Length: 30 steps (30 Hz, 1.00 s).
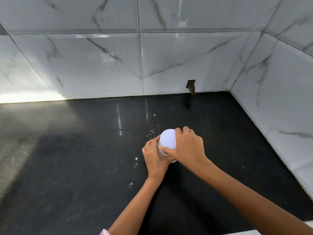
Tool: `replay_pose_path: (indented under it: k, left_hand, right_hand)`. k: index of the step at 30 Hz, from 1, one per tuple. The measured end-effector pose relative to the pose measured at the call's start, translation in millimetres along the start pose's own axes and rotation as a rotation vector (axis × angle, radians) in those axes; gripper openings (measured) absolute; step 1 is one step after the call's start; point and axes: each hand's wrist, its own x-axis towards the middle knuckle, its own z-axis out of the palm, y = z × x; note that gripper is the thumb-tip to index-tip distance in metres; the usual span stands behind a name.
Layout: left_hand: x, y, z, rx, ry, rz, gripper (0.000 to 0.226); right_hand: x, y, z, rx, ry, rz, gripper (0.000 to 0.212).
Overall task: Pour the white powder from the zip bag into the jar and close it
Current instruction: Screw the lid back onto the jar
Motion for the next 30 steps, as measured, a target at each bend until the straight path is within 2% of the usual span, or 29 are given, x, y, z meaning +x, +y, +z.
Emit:
replay_pose_path:
  k: [4, 7, 12, 15, 18, 22, 26, 30]
  left_hand:
    - [-1.6, 11.3, 16.3, -0.001, 0.074, -0.085, 0.057]
    - [2.5, 18.9, 24.4, -0.007, 0.084, -0.125, 0.056]
    - [26.8, -0.3, 11.2, 0.08, -0.128, 0.053, 0.076]
    - [47.5, -7.6, -2.6, 0.089, -0.209, 0.137, 0.07]
    - [75.0, -5.4, -9.4, 0.059, -0.267, 0.124, 0.073]
    - [114.2, 3.5, -9.0, 0.123, -0.387, 0.295, 0.072]
    - [140.4, 5.5, 0.9, 0.279, -0.31, 0.302, 0.048]
    - [148.8, 4.7, 19.0, 0.367, -0.157, 0.282, 0.047]
  right_hand:
    - [7.8, -2.8, 2.9, -0.002, 0.01, 0.067, 0.073]
    - [13.6, 1.3, 5.9, 0.047, -0.031, 0.066, 0.074]
    - [47.7, 31.4, -1.8, 0.331, -0.205, 0.011, 0.066]
    - [60.6, 45.8, -1.9, 0.446, -0.245, -0.065, 0.068]
    - [74.5, 54.2, -1.3, 0.568, -0.273, -0.162, 0.061]
    - [100.0, 58.3, -3.7, 0.698, -0.318, -0.313, 0.047]
    - [127.2, 57.8, 4.2, 0.725, -0.247, -0.325, 0.034]
    - [147.6, 59.6, 15.0, 0.663, -0.118, -0.286, 0.031]
